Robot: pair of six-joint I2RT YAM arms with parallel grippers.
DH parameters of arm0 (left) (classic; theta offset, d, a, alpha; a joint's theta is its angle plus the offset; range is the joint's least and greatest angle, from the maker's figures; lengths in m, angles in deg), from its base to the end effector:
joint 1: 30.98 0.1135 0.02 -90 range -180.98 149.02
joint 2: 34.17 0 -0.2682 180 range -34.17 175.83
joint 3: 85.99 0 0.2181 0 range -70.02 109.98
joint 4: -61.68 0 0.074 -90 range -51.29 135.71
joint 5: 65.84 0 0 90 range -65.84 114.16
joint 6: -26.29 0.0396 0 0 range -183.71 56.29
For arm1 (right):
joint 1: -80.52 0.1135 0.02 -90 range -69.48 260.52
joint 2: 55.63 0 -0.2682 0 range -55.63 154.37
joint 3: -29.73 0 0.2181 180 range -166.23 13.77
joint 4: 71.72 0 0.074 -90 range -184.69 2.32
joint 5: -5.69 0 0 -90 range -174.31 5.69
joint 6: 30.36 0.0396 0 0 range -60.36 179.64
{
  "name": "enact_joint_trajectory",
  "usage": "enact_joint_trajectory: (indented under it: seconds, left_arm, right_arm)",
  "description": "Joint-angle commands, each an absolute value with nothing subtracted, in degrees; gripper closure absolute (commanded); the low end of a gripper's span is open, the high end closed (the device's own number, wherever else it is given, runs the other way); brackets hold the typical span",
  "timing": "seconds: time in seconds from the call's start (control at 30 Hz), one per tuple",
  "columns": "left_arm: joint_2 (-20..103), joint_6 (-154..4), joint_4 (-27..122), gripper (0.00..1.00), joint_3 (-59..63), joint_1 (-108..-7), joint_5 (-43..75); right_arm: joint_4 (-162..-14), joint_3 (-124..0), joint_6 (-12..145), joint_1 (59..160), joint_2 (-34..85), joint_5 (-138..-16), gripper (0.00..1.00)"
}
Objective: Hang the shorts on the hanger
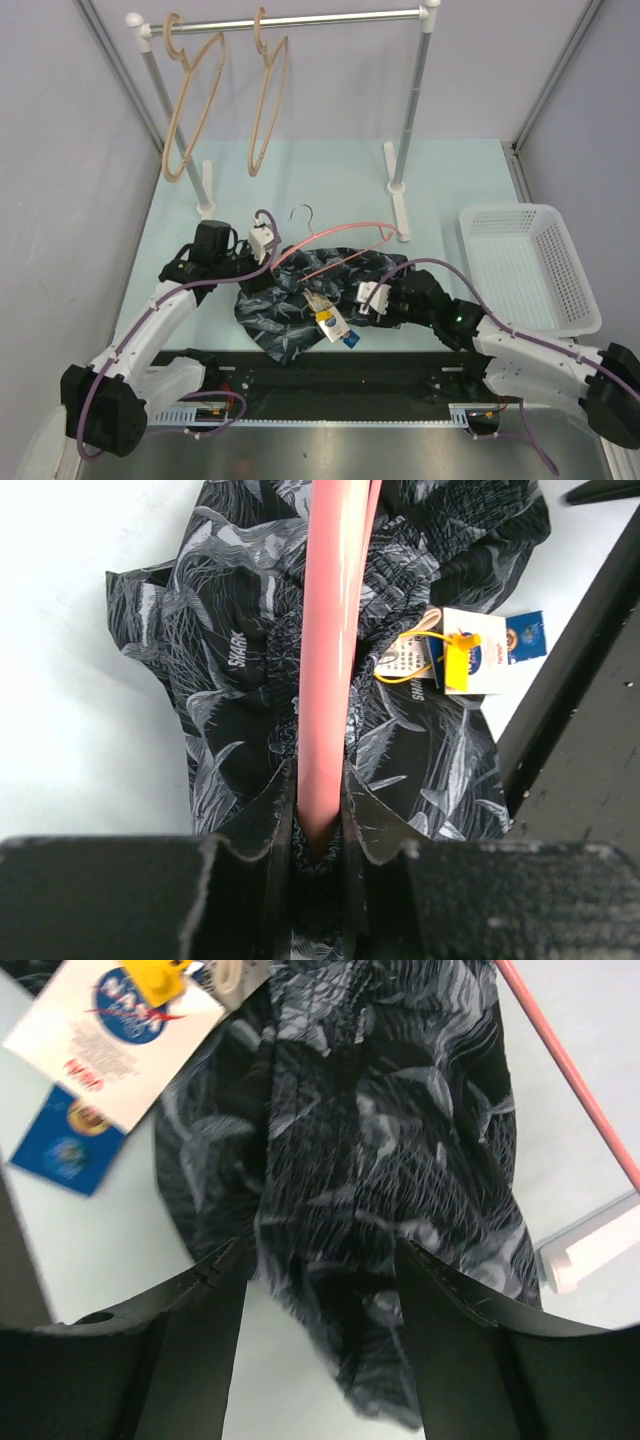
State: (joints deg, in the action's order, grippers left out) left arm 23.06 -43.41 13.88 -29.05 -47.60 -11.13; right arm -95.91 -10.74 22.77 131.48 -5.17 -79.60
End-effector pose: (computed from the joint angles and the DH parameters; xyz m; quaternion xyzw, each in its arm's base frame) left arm 0.1506 -0.0688 0.2588 0.3846 0.8098 -0.2720 0.3497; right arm 0.0969 0.1247 0.2188 -0.6263 0.6227 0.0934 0.4597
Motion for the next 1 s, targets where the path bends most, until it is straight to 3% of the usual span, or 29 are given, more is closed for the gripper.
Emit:
enact_joint_trajectory:
  seconds: [0.0,0.73,0.83,0.93,0.97]
  left_arm:
    - [21.6,-46.7,17.1,1.00,-28.3,-46.8,-15.3]
    - [24.0,-46.7,19.0,1.00,-28.9,-46.4,-16.3]
    - [24.1,-46.9,19.2,1.00,-29.4,-46.4,-16.4]
    - [23.9,-46.7,19.3,1.00,-29.5,-46.3,-16.5]
    - [23.8,-46.7,19.3,1.00,-29.4,-46.4,-16.5]
  right_arm:
    - [-75.8,-10.2,21.1,132.6,0.3,-86.7,0.37]
    - [-68.6,-1.0,10.3,133.7,5.5,-83.3,0.18]
    - [-68.2,-1.5,10.2,133.5,5.8,-84.0,0.21]
    - [-67.2,-3.5,13.0,132.0,6.3,-85.7,0.48]
    - [-67.5,-4.7,14.2,131.3,6.6,-86.0,0.53]
